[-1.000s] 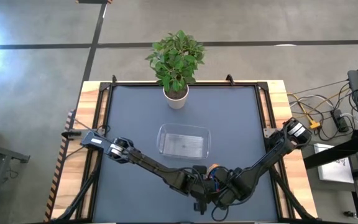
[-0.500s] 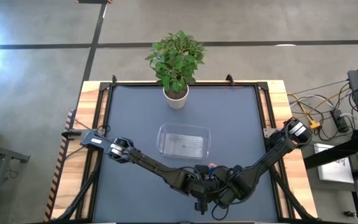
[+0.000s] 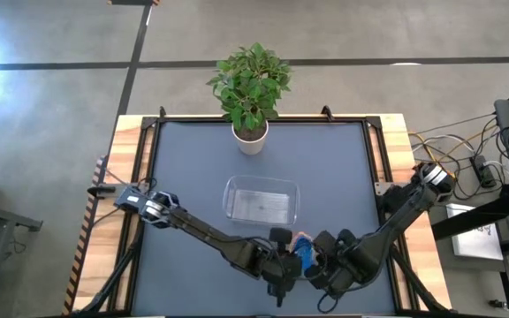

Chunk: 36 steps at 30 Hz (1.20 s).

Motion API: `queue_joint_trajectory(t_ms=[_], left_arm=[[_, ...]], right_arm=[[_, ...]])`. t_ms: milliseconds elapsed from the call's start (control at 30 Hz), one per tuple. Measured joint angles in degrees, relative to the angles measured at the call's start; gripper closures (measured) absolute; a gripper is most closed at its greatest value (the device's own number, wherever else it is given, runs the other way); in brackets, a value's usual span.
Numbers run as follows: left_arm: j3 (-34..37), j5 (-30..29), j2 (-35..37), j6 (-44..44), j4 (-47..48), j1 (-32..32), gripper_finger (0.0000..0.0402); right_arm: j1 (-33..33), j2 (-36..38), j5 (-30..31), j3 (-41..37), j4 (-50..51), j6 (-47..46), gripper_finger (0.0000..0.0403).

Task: Nest measuring cups in basket
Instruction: Put the stacked measuring cups into the transparent bin

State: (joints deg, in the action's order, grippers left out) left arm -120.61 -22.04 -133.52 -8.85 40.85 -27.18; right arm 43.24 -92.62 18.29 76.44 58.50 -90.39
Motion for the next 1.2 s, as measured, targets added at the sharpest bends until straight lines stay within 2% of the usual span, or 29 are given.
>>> queue_joint_trajectory(t_ms=[100,233,333,500,567,667,833,1067,1200], left_arm=[[2.12,-2.81,2.77,0.85,-0.52,-1.33,0.0402],[13.2,-6.65,10.43,0.89,-6.59,-2.38,0.0402],[27.12,-6.32,20.02,0.48,-17.98,-2.51,0.0402],[50.76,-4.05,34.7,0.45,-43.14,-2.4,0.0402],[58.08,-3.96,39.04,0.42,-51.11,-2.36,0.0402],[65.59,-3.98,43.75,0.27,-58.1,-2.34,0.0402],[72.09,-3.98,47.43,-0.45,-61.55,-2.28,0.0402],[72.64,-3.94,46.94,1.19,-61.0,-1.86,0.0402],[72.66,-3.94,46.78,2.56,-60.83,-1.68,0.0402]], right_arm=[[0.0,0.42,1.34,0.06,-1.13,-0.55,0.0394],[-0.01,0.44,2.18,0.39,-2.36,-0.59,0.0394],[0.12,0.44,4.06,0.42,-3.72,-1.1,0.0394],[0.09,0.57,4.26,0.86,-4.45,0.27,0.0393],[0.01,0.57,4.18,1.45,-4.61,1.16,0.039],[-0.07,0.61,1.46,2.03,-5.18,-0.24,0.0374],[-0.15,0.61,-0.1,2.03,-5.26,-3.54,0.0328],[-0.79,0.28,-1.99,2.03,-8.06,-6.27,0.0243],[-1.92,-0.1,-2.35,2.03,-11.97,-3.11,0.0191]])
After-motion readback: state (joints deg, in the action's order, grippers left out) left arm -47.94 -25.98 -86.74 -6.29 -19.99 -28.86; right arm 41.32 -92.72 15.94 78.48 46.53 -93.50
